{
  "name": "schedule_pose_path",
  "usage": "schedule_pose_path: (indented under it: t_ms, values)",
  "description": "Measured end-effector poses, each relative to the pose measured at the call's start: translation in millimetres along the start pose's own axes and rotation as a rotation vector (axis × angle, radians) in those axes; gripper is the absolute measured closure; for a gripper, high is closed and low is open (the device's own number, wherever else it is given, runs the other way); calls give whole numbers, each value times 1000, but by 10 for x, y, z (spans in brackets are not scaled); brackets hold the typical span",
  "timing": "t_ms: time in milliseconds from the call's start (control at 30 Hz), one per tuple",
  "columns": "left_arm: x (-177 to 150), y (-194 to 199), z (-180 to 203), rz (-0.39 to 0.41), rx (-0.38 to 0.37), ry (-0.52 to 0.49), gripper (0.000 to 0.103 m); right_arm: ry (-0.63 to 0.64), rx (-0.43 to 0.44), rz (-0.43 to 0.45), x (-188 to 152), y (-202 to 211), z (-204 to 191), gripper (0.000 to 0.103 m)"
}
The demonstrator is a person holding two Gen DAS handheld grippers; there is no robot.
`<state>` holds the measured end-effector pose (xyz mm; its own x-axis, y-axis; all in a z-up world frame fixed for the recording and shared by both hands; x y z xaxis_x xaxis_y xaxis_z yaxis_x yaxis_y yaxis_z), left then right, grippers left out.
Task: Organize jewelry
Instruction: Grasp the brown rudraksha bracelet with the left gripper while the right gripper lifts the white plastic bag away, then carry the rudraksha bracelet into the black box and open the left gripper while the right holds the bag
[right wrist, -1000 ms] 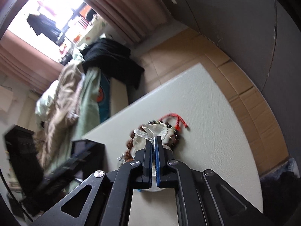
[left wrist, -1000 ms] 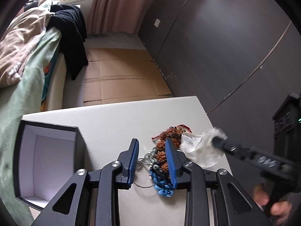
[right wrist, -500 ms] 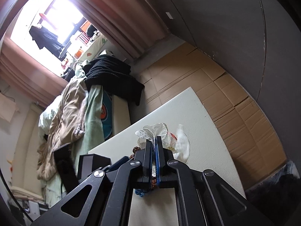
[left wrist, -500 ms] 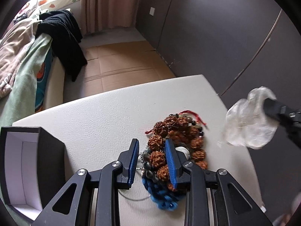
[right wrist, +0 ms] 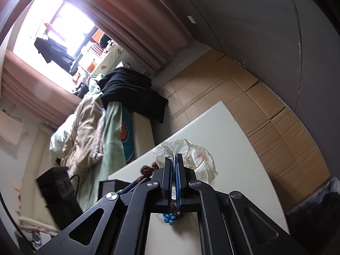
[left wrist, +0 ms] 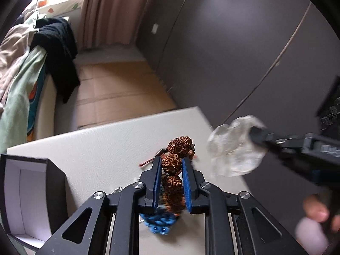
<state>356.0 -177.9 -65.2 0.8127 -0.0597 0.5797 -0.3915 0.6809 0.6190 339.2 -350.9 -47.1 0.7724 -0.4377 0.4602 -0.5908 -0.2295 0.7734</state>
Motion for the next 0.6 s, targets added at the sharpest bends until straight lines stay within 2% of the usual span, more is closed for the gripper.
schedule_pose_path:
  t_ms: [100, 233, 400, 600]
  values:
    - [68, 204, 61, 46, -52, 11, 84, -9, 29, 14, 7, 43, -67, 99]
    - [114, 459, 69, 93, -66, 17, 84, -8, 73, 26, 3, 67, -216, 99]
    - [139, 793, 4, 157, -12, 6, 84, 26, 135, 22, -84, 24, -529, 99]
    - [126, 1282, -304, 233, 56, 43, 84, 91, 246, -21, -293, -98, -1035, 99]
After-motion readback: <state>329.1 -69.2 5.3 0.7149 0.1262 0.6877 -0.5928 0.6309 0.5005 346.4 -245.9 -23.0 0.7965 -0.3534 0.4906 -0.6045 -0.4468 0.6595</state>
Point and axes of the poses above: each gripper's, at about its wrist camera, not at the fingertips, and y roughly against the way its jaws point, z to its right, x to its top, the point moved 4 cm from there along -y, roughly the way its jaws point, and after that the axes turned 13 degrees about -x, right-handed, at the moved point
